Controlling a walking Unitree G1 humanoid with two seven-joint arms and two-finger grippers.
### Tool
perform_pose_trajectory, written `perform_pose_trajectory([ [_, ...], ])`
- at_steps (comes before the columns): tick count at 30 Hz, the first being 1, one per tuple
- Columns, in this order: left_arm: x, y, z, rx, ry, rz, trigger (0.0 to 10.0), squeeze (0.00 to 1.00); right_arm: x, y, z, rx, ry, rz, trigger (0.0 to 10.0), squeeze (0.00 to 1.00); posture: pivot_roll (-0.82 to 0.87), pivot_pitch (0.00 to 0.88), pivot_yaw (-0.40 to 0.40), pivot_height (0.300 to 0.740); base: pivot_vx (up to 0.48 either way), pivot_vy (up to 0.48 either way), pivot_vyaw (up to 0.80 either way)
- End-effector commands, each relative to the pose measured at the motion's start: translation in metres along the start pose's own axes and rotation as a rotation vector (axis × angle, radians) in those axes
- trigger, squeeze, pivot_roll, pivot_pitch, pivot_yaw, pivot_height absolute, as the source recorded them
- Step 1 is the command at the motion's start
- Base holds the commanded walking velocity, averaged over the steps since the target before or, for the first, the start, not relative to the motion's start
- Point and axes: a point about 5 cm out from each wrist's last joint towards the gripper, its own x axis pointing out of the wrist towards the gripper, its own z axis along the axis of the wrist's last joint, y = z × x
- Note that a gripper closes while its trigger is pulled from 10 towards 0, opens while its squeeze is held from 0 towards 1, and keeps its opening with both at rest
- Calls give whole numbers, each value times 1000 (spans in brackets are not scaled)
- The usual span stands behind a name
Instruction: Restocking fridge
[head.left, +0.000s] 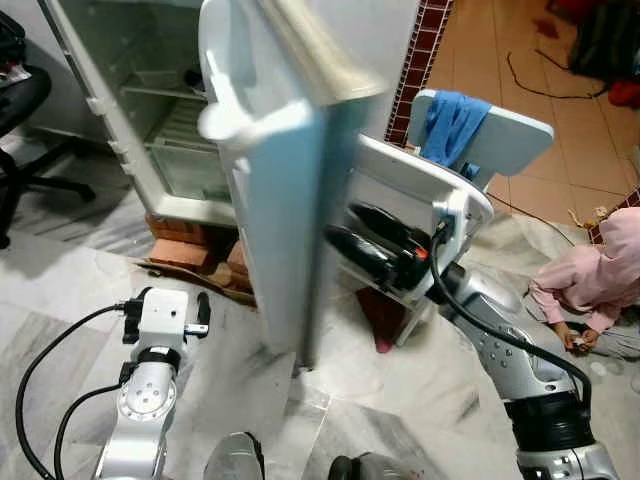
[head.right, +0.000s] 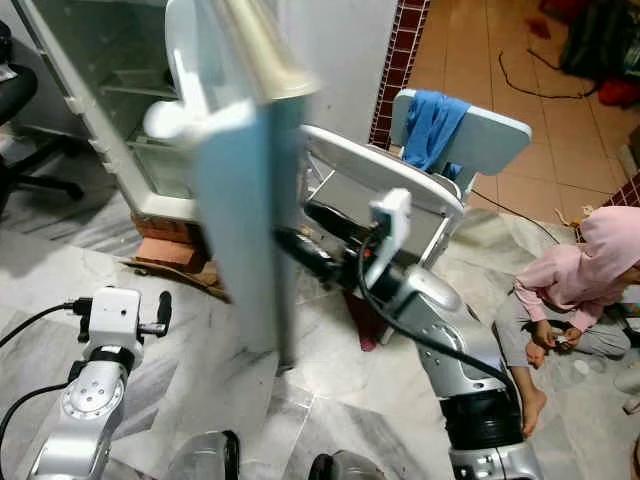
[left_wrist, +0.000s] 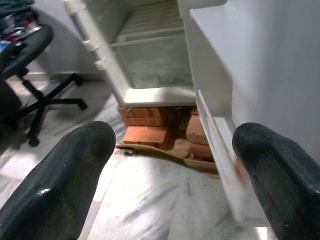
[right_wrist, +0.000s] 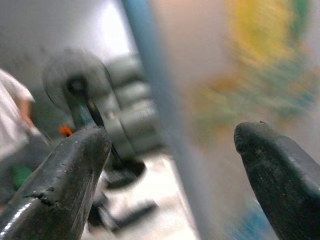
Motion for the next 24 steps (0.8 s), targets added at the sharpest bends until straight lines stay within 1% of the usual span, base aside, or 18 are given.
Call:
perform_pose_trajectory([
  [1,-1,2,-5,-1,19,5,10000,0,-13,-12,-22,-15,99,-99,10000,0,143,77,-37,740,0,0,0],
  [3,-1,2,-4,-1,18,3,10000,0,-19,-15,-28,-39,129,-135,10000,0,142,77,-37,740,0,0,0],
  [4,-1,1,-4,-1,17,-1,10000,0,-25,-20,-34,-37,144,-196,10000,0,140,78,-38,740,0,0,0],
  [5,-1,1,-4,-1,17,-1,10000,0,-25,-20,-34,-37,144,-196,10000,0,140,78,-38,740,0,0,0],
  [6,-2,0,-5,-3,17,-4,10000,0,-32,-23,-40,-31,162,-250,10000,0,139,77,-38,740,0,0,0],
  [7,-2,0,-5,-3,17,-4,10000,0,-33,-23,-41,-35,170,-261,10000,0,137,78,-38,740,0,0,0],
  [9,-2,0,-3,-17,6,0,10000,0,-38,-27,-49,-61,198,-346,10000,0,137,76,-39,740,0,0,0],
  [11,-2,-1,-3,-22,4,0,10000,0,-40,-28,-50,-66,201,-379,10000,0,137,76,-39,740,0,0,0],
  [12,-2,-2,-2,-44,9,6,10000,0,-42,-32,-50,-97,179,-466,10000,0,137,73,-42,740,0,0,0],
  [13,-1,-2,-1,-28,-1,4,10000,0,-45,-37,-52,-123,160,-576,10000,0,135,70,-45,740,0,0,0],
  [14,-1,-2,0,-21,-5,3,10000,0,-46,-38,-52,-127,158,-597,10000,0,135,70,-45,740,0,0,0],
  [16,-1,-4,2,-23,-19,-1,10000,0,-49,-39,-52,-137,127,-658,10000,0,134,66,-48,740,0,394,0],
  [17,-1,-4,2,-23,-19,-1,10000,0,-49,-39,-52,-137,127,-658,10000,0,134,66,-48,740,0,461,0],
  [18,0,-5,5,-28,-38,-7,10000,0,-54,-40,-53,-160,101,-733,10000,0,132,63,-48,740,0,458,0],
  [20,0,-6,7,-29,-46,-9,10000,0,-56,-40,-53,-179,95,-762,10000,0,130,61,-49,740,0,458,0],
  [21,0,-7,12,-36,-71,-14,10000,0,-62,-39,-56,-194,82,-833,10000,0,123,56,-47,740,0,424,0],
  [23,0,-7,12,-36,-71,-14,10000,0,-62,-39,-56,-194,82,-833,10000,0,123,56,-47,740,0,424,0],
  [24,0,-10,17,-45,-95,-28,10000,0,-68,-39,-60,-200,78,-903,10000,0,110,51,-50,740,0,420,0],
])
